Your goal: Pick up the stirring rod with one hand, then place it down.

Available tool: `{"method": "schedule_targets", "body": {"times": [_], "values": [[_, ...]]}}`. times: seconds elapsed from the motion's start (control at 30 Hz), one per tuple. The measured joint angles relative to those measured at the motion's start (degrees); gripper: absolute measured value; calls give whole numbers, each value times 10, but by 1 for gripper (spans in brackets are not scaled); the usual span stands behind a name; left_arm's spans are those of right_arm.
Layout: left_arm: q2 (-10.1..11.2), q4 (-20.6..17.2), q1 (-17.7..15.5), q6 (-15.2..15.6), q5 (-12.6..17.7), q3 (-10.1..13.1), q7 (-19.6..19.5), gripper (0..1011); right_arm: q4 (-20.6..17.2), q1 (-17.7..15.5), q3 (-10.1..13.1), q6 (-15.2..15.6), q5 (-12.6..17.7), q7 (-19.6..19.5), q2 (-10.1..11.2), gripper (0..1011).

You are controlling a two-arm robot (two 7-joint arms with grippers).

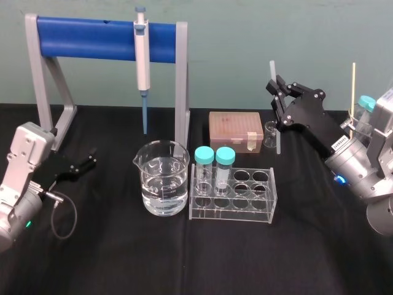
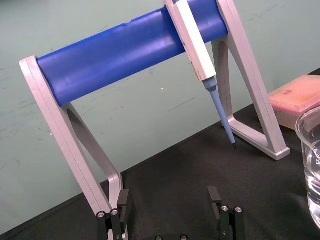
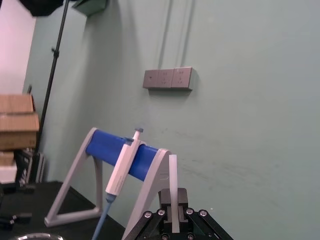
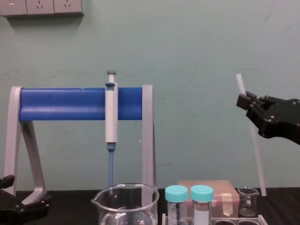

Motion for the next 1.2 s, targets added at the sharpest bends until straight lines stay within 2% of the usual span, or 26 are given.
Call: {"method": "schedule_targets", "body": {"times": [0.1,0.2,1.2], "values": [[0,0,0,0,0,0,0,1000,6,-1,6,8,19,11,-7,69],[0,0,0,0,0,0,0,1000,8,-2,10,12,25,17,-11,70],[0,0,0,0,0,0,0,1000,7,-2,8,12,23,16,-9,70]]}}
